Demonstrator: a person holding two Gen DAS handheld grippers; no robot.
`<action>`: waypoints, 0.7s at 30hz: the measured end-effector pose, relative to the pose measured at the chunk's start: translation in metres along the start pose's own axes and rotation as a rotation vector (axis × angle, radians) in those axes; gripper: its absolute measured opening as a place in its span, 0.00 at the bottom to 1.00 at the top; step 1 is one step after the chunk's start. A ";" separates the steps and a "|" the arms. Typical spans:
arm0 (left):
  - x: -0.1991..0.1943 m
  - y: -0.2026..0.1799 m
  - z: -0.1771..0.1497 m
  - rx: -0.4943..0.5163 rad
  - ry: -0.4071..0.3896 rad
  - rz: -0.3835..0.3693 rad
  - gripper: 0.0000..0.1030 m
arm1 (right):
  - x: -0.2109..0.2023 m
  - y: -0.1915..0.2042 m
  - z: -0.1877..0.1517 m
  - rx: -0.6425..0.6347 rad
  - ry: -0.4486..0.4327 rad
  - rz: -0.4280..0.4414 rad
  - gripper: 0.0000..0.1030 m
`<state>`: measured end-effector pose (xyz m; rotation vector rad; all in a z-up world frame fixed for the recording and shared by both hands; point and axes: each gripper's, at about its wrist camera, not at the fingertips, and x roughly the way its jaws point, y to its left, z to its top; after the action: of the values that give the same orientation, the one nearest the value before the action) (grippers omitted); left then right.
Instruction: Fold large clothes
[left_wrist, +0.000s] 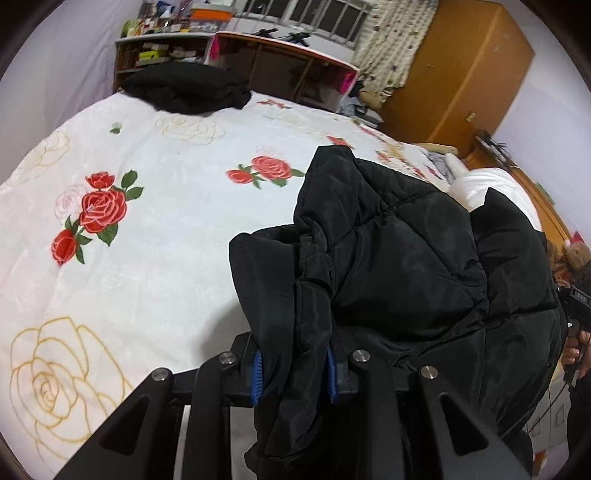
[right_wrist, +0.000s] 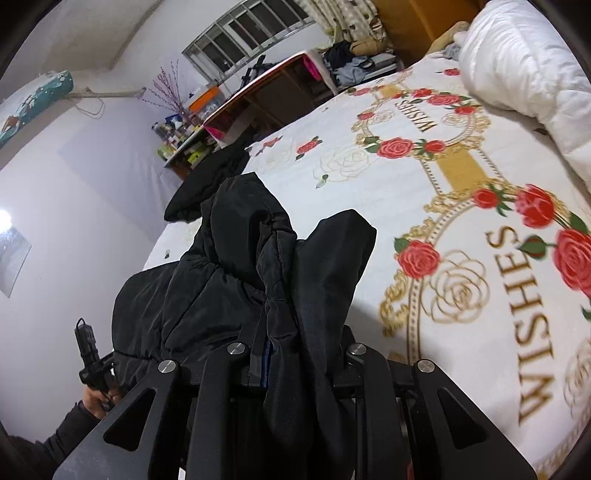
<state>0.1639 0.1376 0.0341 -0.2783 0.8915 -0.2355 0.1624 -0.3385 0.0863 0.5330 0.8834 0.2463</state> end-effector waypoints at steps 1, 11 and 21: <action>-0.006 -0.003 -0.004 0.008 0.001 -0.007 0.26 | -0.004 0.001 -0.004 0.000 0.001 -0.005 0.20; -0.019 -0.012 -0.063 0.048 0.062 -0.002 0.26 | -0.034 -0.023 -0.069 0.092 0.061 -0.052 0.21; -0.006 0.012 -0.092 -0.033 0.075 0.088 0.39 | 0.021 -0.073 -0.103 0.217 0.179 -0.173 0.56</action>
<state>0.0883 0.1378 -0.0202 -0.2614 0.9800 -0.1505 0.0930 -0.3568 -0.0202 0.6385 1.1320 0.0404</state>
